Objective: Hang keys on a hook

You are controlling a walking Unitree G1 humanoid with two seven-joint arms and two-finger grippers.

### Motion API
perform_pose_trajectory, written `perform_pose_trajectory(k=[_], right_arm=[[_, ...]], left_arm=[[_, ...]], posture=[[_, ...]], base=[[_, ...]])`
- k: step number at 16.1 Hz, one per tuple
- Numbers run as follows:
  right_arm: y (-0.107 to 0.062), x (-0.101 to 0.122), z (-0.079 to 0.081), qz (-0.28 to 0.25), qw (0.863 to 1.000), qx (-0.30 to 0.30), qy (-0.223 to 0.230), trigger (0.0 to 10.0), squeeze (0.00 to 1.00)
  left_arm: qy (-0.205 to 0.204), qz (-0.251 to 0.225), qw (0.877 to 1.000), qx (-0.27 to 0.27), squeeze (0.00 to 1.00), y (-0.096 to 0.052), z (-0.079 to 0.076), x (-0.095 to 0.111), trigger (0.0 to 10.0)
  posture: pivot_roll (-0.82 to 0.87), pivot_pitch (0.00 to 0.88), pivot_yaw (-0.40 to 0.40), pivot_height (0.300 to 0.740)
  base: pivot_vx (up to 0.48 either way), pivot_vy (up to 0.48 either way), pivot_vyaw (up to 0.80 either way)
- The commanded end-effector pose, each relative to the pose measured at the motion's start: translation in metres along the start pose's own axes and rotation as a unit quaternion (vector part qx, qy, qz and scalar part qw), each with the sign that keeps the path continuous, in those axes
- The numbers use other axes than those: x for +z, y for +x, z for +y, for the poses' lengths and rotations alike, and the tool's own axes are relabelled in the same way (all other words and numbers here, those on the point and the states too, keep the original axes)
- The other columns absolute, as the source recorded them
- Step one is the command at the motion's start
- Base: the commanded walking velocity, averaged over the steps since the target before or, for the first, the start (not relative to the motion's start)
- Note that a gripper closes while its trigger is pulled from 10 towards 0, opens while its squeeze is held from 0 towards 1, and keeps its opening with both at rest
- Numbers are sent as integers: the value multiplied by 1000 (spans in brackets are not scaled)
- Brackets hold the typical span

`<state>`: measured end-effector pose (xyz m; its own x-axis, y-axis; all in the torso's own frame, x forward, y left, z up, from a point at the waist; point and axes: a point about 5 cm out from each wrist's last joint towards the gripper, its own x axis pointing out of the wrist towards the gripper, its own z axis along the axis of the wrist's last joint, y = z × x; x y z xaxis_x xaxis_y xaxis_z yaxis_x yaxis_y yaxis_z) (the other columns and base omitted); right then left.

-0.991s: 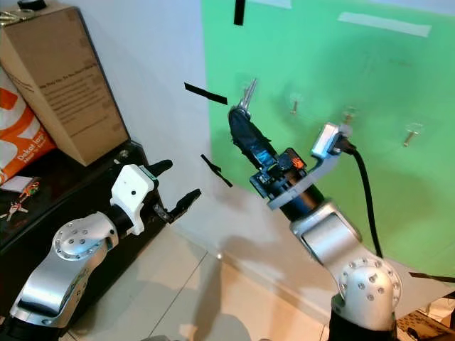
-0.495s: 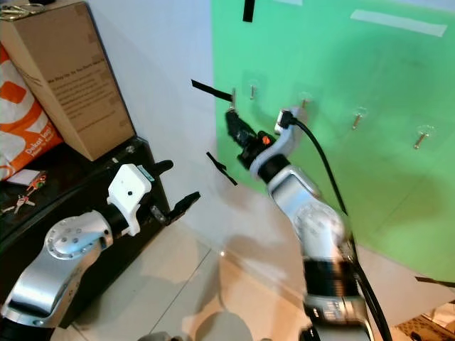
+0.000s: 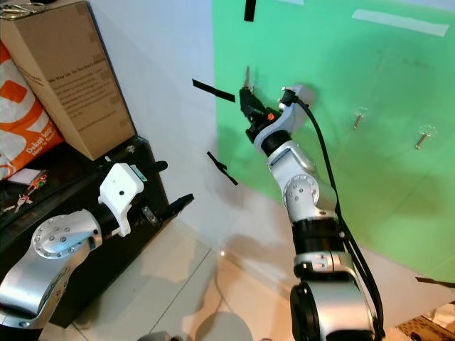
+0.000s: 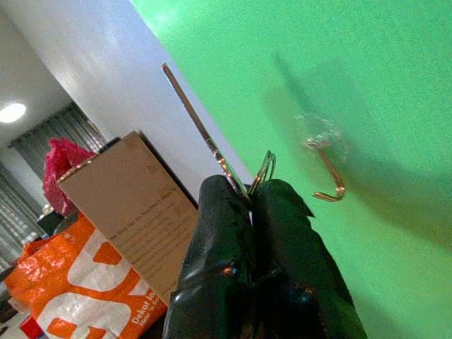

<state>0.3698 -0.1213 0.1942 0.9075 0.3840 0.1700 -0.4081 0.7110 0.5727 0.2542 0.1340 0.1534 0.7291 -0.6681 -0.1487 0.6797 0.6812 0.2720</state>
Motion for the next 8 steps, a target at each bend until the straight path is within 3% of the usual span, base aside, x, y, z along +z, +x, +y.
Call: perform_pose_trajectory(k=[1,8], right_arm=[[5,4,2,-7,1000,10,-1,10000,0],[11,3,-15,-4,999,-39,15,10000,0]], left_arm=[[1,-1,1000,2,333,-4,3,3,10000],[-1,2,1000,-4,337,-4,3,4,10000]], posture=[[80,0,57,740],[80,0,63,740]], base=[[0,0,0],[0,0,0]])
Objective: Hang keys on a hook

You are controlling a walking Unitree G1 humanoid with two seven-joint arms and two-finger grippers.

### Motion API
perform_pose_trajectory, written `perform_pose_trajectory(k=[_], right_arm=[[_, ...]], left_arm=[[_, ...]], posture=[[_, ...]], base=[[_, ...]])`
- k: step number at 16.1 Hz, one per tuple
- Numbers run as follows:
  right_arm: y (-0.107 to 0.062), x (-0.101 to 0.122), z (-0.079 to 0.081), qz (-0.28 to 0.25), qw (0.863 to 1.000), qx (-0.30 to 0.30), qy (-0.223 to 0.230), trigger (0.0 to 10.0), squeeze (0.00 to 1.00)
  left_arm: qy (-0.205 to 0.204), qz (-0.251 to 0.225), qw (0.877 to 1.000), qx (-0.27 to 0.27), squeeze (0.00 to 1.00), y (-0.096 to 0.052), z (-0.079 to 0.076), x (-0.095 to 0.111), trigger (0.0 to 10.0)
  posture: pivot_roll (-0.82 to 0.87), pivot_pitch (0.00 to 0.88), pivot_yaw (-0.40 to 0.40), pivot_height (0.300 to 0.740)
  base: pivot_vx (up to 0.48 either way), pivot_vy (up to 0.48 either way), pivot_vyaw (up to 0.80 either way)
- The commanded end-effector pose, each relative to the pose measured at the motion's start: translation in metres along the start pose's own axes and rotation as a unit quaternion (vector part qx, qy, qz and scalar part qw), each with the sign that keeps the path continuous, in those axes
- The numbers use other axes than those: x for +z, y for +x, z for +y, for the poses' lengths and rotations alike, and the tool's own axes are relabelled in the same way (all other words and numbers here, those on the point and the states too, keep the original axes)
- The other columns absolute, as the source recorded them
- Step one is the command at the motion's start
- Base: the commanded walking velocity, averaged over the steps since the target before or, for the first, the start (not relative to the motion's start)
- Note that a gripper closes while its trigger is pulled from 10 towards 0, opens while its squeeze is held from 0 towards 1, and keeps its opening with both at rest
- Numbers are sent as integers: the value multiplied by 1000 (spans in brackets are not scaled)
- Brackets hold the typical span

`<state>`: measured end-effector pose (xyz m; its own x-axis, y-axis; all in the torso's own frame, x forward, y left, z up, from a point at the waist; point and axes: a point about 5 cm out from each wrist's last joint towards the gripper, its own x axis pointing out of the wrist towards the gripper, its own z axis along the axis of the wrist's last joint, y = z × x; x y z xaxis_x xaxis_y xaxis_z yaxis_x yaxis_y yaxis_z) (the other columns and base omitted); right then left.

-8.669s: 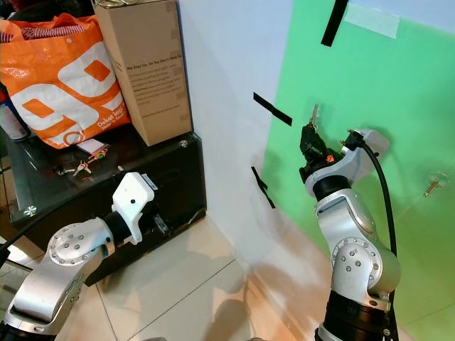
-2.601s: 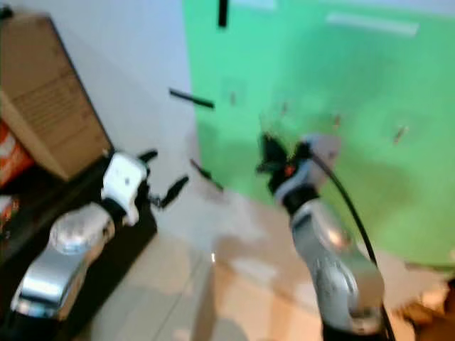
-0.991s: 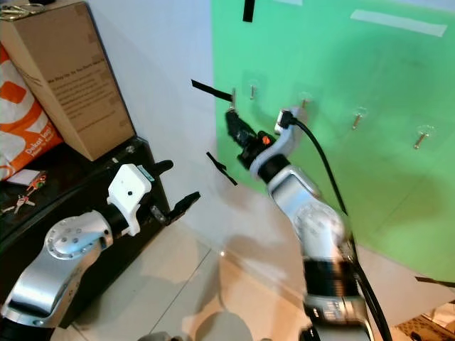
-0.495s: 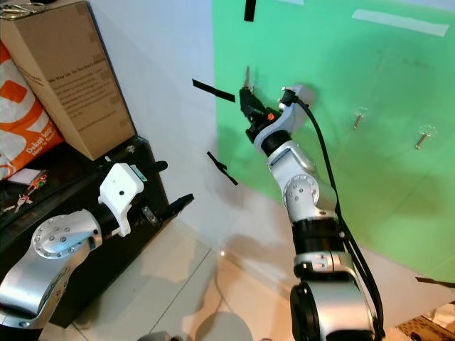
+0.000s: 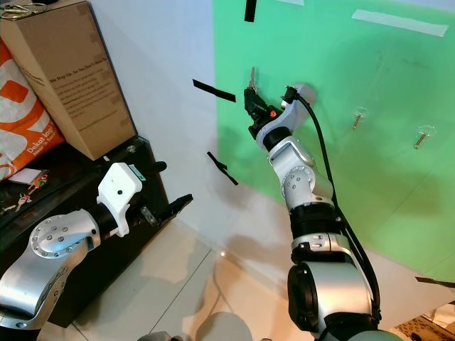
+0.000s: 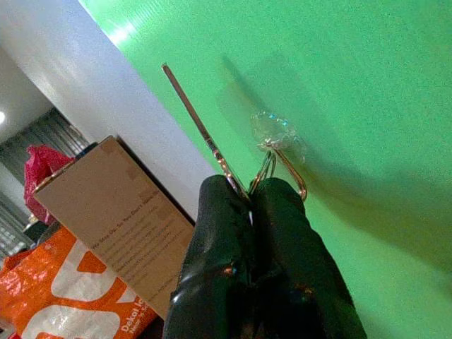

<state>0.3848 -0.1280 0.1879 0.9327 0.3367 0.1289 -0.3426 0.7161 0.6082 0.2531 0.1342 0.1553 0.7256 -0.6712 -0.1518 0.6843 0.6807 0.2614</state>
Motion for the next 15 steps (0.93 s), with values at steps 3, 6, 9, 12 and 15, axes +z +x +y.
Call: perform_pose_trajectory(k=[3,6,9,12,15], right_arm=[[0,4,-10,-6,1000,-30,6,10000,0],[-4,9,-16,-15,999,-37,12,10000,0],[-7,12,-16,-19,999,-26,11,10000,0],[-11,18,-9,-31,999,18,31,10000,0],[-11,11,-8,-11,1000,21,19,10000,0]], left_arm=[[4,1,1000,-4,337,-2,3,3,10000],[5,1,1000,-6,341,-1,3,4,10000],[5,0,1000,-6,333,0,3,4,10000],[5,-4,1000,-6,341,1,3,5,10000],[4,-5,1000,-7,341,1,3,5,10000]], posture=[[79,0,65,740],[79,0,68,740],[76,0,68,740],[74,0,66,740],[74,0,63,740]], base=[[0,0,0],[0,0,0],[0,0,0],[0,0,0],[0,0,0]])
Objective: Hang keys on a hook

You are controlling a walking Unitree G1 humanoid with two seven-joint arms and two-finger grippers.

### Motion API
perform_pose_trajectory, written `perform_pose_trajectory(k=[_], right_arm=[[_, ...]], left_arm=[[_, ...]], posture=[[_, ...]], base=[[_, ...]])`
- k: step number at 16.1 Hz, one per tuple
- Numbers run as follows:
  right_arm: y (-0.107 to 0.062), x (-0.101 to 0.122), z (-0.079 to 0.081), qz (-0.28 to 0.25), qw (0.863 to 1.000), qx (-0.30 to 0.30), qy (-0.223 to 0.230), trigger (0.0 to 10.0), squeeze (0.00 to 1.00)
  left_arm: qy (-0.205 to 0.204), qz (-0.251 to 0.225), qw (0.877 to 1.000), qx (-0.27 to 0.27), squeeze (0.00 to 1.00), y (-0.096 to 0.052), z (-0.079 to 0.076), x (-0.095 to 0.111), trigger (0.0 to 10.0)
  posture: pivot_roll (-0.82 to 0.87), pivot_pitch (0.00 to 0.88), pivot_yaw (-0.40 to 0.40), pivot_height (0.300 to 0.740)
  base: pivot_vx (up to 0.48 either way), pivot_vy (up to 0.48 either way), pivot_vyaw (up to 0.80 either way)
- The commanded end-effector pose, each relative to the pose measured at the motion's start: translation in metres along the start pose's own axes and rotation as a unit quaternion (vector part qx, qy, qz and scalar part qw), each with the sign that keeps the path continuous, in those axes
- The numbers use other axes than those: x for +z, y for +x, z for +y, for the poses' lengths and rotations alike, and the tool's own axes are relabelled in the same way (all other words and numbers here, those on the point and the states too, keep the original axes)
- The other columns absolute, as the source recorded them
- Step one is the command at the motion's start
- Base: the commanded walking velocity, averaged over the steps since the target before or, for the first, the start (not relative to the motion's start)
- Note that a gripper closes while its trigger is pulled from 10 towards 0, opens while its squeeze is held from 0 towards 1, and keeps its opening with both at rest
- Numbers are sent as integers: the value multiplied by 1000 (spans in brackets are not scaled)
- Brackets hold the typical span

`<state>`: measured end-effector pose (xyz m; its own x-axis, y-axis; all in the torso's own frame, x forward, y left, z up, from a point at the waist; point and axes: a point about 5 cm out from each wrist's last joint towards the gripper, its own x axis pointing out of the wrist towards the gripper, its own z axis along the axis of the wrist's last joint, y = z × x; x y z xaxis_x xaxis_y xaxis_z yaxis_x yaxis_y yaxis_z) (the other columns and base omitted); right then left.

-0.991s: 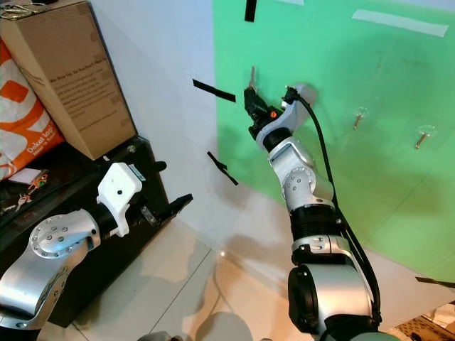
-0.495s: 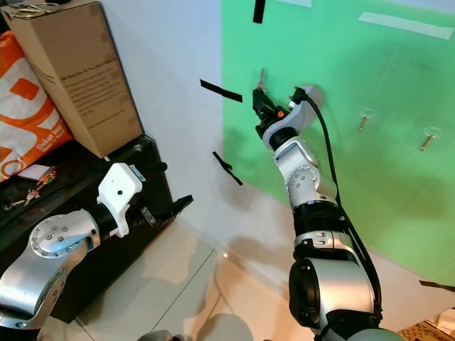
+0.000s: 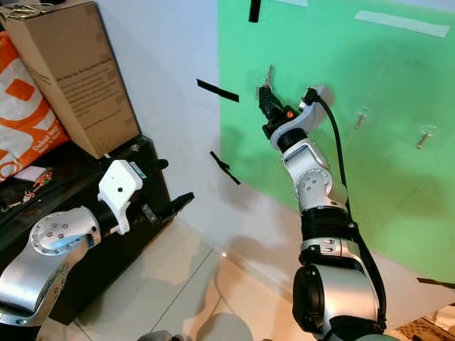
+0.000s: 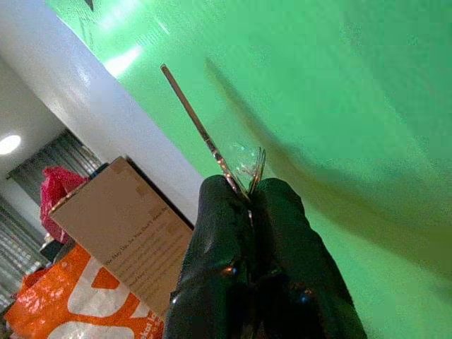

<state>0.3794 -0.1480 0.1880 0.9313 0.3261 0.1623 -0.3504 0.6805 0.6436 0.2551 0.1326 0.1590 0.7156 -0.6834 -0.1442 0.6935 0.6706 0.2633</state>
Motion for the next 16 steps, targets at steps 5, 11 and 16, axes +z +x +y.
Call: perform_pose_trajectory(k=[5,11,16], right_arm=[[0,-13,12,42,998,43,-12,10000,0],[2,-8,5,35,999,11,-15,10000,0],[5,-5,7,29,999,12,-12,10000,0]], left_arm=[[2,1,1000,-1,341,0,1,1,10000],[3,0,1000,1,341,0,1,1,10000],[4,-1,1000,-1,345,1,0,1,10000]], posture=[[76,0,58,740],[76,0,54,740],[77,0,52,740]], base=[[0,0,0],[0,0,0],[0,0,0]])
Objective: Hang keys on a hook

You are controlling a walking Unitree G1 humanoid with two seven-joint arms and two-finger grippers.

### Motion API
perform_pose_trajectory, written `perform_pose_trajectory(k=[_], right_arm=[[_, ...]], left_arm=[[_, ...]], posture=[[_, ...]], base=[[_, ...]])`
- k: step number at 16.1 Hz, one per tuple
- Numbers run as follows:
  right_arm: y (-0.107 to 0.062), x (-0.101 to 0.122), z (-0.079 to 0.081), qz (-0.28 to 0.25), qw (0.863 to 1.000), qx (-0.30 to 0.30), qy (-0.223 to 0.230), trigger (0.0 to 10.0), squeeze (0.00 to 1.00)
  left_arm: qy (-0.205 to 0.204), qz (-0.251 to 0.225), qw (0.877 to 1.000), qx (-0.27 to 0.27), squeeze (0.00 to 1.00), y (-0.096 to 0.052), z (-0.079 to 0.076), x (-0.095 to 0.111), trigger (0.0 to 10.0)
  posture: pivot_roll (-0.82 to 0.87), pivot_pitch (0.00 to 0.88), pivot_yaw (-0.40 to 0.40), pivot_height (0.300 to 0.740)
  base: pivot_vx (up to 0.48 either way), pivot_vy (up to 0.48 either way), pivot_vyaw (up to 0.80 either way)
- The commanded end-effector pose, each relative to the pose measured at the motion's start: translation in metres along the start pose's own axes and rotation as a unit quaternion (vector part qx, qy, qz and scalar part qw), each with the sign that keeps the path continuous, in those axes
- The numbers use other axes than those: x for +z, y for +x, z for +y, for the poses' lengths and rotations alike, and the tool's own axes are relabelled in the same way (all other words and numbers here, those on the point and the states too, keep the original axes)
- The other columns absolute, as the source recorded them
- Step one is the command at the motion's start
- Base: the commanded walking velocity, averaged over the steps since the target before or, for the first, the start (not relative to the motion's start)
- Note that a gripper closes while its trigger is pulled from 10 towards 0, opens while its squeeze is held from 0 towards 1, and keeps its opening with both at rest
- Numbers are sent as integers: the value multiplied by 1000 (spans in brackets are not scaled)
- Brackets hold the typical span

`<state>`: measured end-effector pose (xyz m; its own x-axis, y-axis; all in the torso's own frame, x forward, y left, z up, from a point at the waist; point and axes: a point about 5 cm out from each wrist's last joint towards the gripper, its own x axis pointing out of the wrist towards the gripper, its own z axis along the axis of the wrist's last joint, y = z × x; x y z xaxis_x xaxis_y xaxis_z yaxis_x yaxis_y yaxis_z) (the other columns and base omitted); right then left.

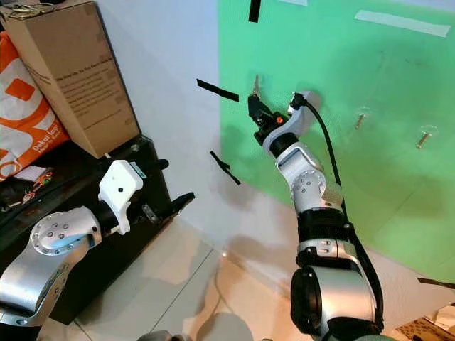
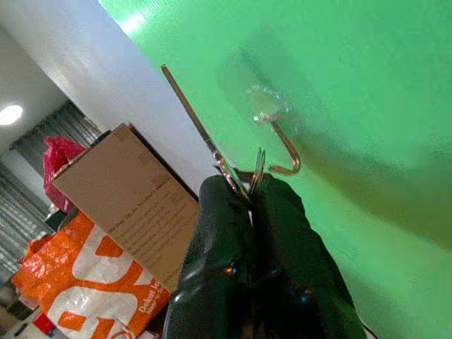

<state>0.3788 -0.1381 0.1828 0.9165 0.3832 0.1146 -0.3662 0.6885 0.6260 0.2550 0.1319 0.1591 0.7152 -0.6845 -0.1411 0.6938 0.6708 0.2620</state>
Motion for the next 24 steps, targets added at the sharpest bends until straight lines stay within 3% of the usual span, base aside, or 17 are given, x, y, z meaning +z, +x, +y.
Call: perform_pose_trajectory(k=[1,12,19,24], right_arm=[[4,6,4,-9,1000,5,-2,10000,0],[8,8,-2,-17,999,-29,7,10000,0],[3,-1,-19,-4,996,-85,18,10000,0],[1,-5,-21,0,996,-88,18,10000,0]], left_arm=[[5,0,1000,-1,345,0,1,1,10000],[7,0,1000,-3,345,-2,0,1,10000],[5,1,1000,-6,345,-1,0,1,10000],[7,2,1000,-7,345,-2,0,1,10000]], posture=[[78,0,52,740],[84,0,50,740],[84,0,51,740],[83,0,52,740]], base=[[0,0,0],[0,0,0],[0,0,0],[0,0,0]])
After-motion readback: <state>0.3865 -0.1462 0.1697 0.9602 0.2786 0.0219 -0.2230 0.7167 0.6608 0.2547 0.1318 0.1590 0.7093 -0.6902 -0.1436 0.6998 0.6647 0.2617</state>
